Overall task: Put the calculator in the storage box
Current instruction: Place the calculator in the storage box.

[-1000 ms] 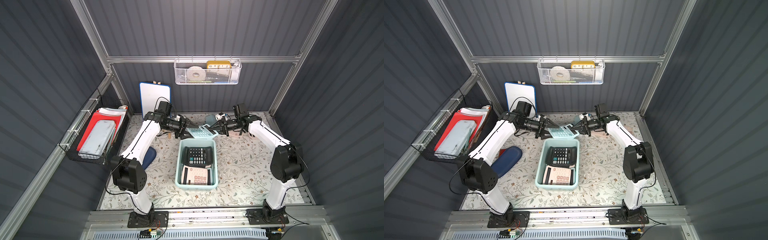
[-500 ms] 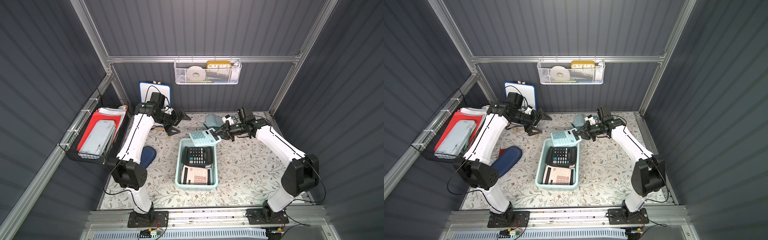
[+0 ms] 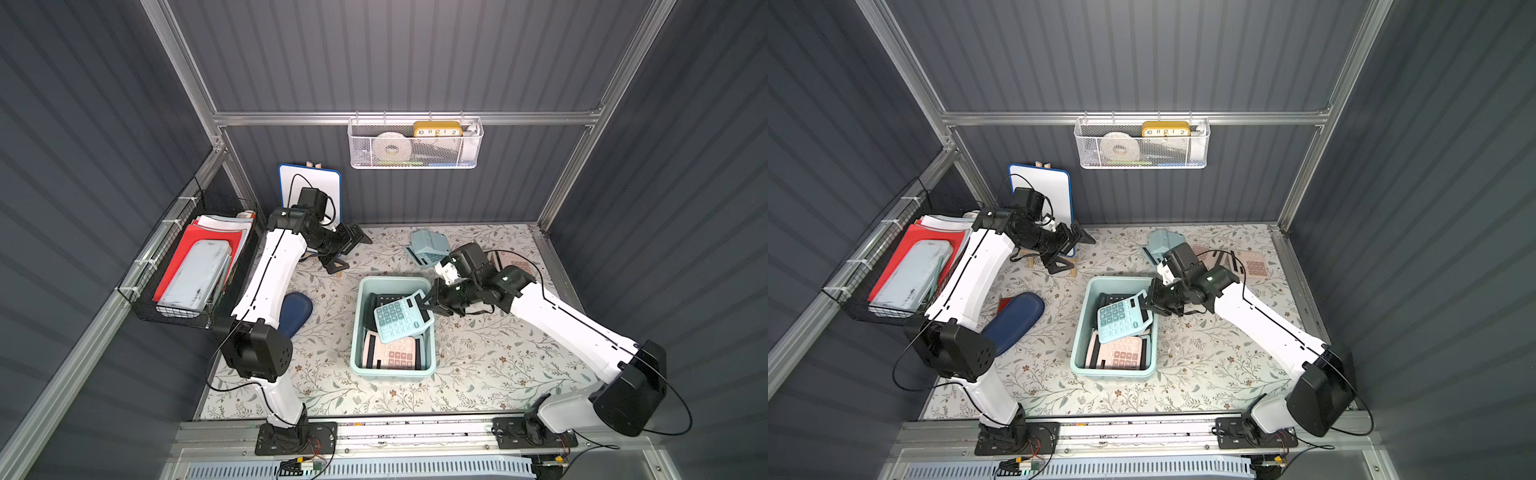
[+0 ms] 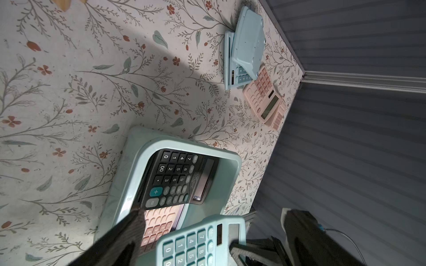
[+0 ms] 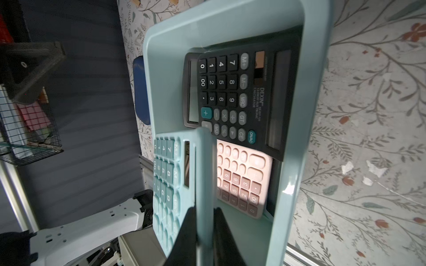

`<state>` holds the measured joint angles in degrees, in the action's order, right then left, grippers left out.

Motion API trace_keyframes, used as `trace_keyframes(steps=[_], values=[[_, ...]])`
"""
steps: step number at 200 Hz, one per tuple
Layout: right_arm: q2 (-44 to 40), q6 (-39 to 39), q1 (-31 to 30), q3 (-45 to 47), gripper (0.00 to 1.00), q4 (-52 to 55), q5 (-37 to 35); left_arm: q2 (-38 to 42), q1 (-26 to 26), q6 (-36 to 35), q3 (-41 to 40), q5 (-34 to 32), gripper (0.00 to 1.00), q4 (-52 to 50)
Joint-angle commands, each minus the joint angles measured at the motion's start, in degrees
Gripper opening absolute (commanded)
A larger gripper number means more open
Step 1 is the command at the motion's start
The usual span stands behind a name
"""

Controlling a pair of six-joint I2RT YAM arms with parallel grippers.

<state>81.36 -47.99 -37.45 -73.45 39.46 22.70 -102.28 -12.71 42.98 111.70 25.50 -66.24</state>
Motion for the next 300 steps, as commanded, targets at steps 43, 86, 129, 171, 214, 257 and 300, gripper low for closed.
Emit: trace_keyframes(steps=[43,86,129,171,214,257,300], values=[[-0.3,-8.6,-11.5,1.9,0.0,0.1,-20.0,4.8,0.5,0.6,-5.8,1.6,0.99,2.7],[1.8,-11.7,-16.6,0.8,0.0,2.0,-25.1,6.3,0.6,0.4,-8.3,2.3,0.99,3.4],[3.1,-13.5,-19.4,-0.3,0.0,4.7,-27.1,7.3,0.6,-0.3,-9.5,2.1,0.99,3.1],[3.2,-13.1,-20.2,-2.0,0.31,8.0,-27.4,7.1,0.6,-0.6,-9.6,1.5,0.99,2.8],[1.2,-11.9,-20.0,-4.0,0.39,13.0,-30.7,6.5,0.9,-1.3,-8.4,-0.2,0.99,1.1],[-1.0,-10.3,-17.7,-3.9,0.4,14.6,-31.2,4.5,1.4,-3.2,-6.5,-1.7,0.99,-1.8],[-3.8,-8.9,-11.6,-0.8,0.5,12.0,-27.2,4.0,1.5,-4.4,-8.8,-0.1,0.99,-2.6]])
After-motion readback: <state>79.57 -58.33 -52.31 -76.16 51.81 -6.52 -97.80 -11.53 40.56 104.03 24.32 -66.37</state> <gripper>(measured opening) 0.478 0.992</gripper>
